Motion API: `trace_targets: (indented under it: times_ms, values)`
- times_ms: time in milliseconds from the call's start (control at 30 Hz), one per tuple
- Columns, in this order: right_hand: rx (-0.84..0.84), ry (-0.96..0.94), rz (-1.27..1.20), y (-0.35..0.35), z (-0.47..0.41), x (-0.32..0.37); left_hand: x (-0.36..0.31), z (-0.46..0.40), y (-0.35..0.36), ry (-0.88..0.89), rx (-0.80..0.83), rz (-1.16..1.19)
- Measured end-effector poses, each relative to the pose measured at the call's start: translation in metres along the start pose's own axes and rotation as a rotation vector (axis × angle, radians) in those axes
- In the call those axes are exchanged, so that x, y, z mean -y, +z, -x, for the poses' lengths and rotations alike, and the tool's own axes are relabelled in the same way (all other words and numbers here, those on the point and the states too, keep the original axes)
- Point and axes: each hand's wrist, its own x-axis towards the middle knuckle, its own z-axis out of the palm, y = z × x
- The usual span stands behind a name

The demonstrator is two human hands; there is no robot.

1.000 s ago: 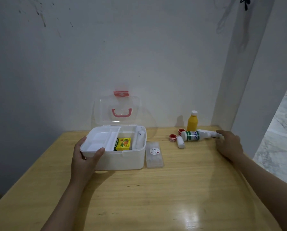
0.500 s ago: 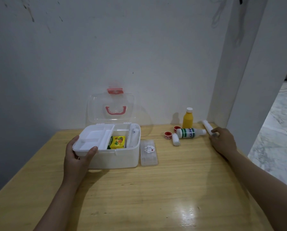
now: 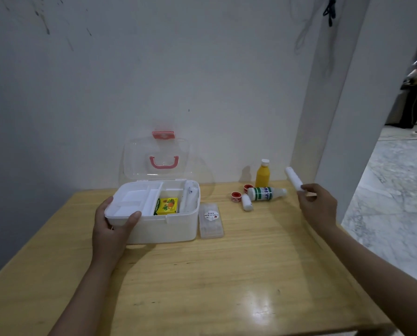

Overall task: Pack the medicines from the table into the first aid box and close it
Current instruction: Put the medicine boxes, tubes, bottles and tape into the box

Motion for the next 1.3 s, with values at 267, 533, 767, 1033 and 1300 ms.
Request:
trace_targets:
  times_ms: [267, 533, 767, 1033, 1300]
  values:
    - [0.176, -0.199, -0.348, -0.003, 0.062, 0.129, 0.001, -0.002, 0.000, -0.007, -0.015, 0.005]
    - [0.414, -0.485, -0.344, 0.054, 0.088, 0.234, -0.007, 0.000, -0.004, -0.031, 0.021, 0.046]
    - [0.564, -0.522, -0.119, 0.112, 0.098, 0.259, -0.007, 0.002, -0.006, -0.035, 0.056, 0.040]
    - [0.751, -0.517, -0.028, 0.122, 0.109, 0.263, -0.004, -0.001, -0.007, -0.032, 0.058, 0.050]
    - [0.615, -0.466, -0.088, 0.092, 0.088, 0.225, -0.001, -0.001, -0.006, -0.032, 0.051, 0.047]
